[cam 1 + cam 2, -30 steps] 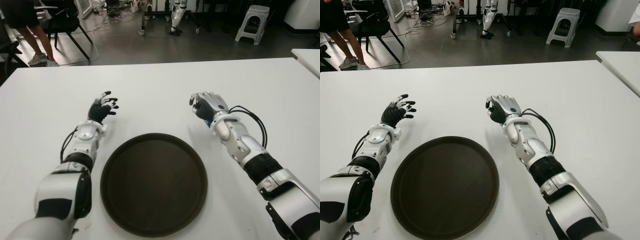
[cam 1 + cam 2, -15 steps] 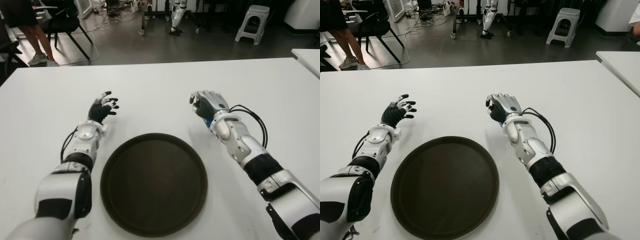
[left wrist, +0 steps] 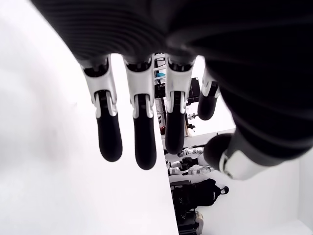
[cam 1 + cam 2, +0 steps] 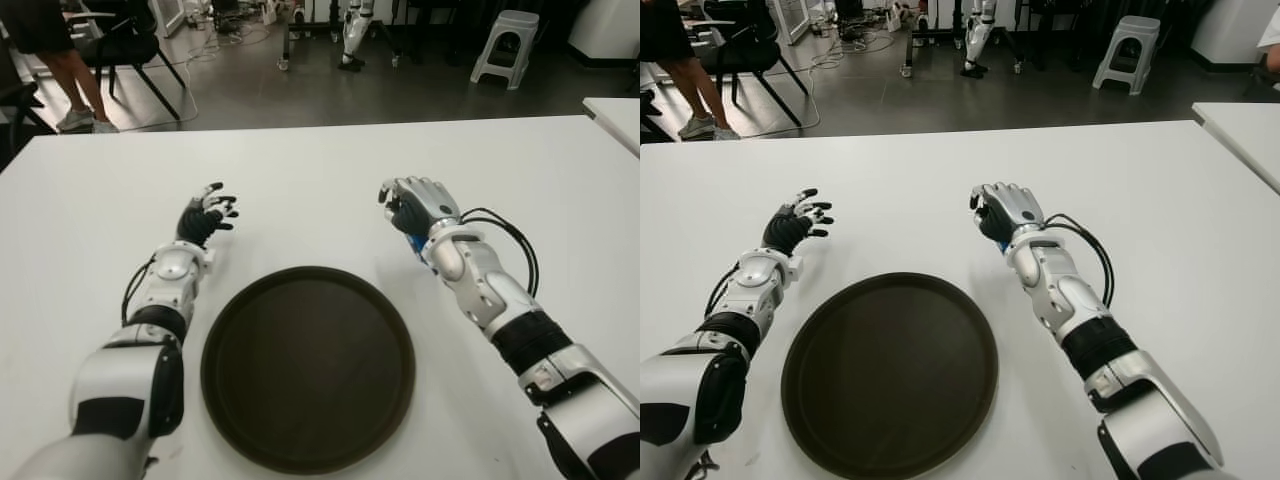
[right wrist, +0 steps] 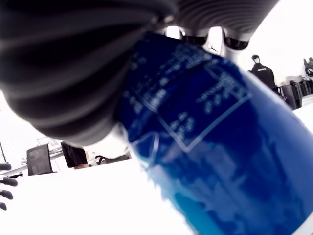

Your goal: Pick up the Oreo

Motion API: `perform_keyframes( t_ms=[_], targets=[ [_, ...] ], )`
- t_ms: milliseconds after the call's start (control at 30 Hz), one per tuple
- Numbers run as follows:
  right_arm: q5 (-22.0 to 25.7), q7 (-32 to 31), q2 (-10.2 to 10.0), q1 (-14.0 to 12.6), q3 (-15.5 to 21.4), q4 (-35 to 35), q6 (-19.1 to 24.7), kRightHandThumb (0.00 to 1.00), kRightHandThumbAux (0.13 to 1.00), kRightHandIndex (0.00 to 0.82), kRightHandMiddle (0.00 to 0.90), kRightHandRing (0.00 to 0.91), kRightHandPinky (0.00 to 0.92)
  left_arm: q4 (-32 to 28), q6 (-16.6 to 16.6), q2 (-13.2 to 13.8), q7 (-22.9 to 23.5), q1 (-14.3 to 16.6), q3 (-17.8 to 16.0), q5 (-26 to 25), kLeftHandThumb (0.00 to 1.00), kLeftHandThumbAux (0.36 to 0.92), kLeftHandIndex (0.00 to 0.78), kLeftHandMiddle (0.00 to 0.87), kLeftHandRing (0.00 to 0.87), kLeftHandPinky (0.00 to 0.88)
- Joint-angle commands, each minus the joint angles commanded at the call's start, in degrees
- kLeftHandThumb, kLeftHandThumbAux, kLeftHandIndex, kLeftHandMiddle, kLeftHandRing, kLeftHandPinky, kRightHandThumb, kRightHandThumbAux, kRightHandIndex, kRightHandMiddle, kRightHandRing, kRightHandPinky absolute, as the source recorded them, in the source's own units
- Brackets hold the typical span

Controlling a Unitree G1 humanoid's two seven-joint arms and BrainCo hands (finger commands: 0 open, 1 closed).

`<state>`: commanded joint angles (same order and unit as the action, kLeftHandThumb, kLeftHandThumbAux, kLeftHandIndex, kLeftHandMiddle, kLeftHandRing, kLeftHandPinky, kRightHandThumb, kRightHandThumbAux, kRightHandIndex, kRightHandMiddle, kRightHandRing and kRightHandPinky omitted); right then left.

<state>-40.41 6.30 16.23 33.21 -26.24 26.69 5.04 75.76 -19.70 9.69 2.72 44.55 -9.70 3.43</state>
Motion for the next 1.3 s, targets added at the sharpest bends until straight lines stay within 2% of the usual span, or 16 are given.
perform_keyframes(
  t_ms=[300,433,967,1300],
  targets=[
    [-0.5,-1.7,0.4,-0.8,0.2,-3.3,1.4,0.687,0.736,0.423,0.641,0.638,0.611,0.0,-0.3,0.0,0.2,-0.1,-0.1,-0.1,0.463,0.607,0.143,0.275,0.336,0.4],
    [-0.7,-2.5,0.9,-2.0,0.5,-7.1,2.0,0.688,0.736,0.424,0.649,0.644,0.615,0.0,-0.1,-0.1,0.3,0.0,-0.3,-0.3,0.474,0.604,0.142,0.276,0.335,0.4],
    [-1.3,-3.6,1.2,-4.0,1.3,-12.8,3.6,0.69,0.736,0.422,0.624,0.629,0.599,0.1,0.1,-0.2,0.2,0.1,-0.4,-0.4,0.456,0.606,0.139,0.276,0.334,0.393],
    [-2.4,-5.3,1.4,-5.4,2.0,-17.2,4.9,0.691,0.737,0.421,0.594,0.602,0.589,0.1,0.1,-0.2,0.2,0.2,-0.5,-0.4,0.496,0.616,0.145,0.281,0.344,0.406]
  ],
)
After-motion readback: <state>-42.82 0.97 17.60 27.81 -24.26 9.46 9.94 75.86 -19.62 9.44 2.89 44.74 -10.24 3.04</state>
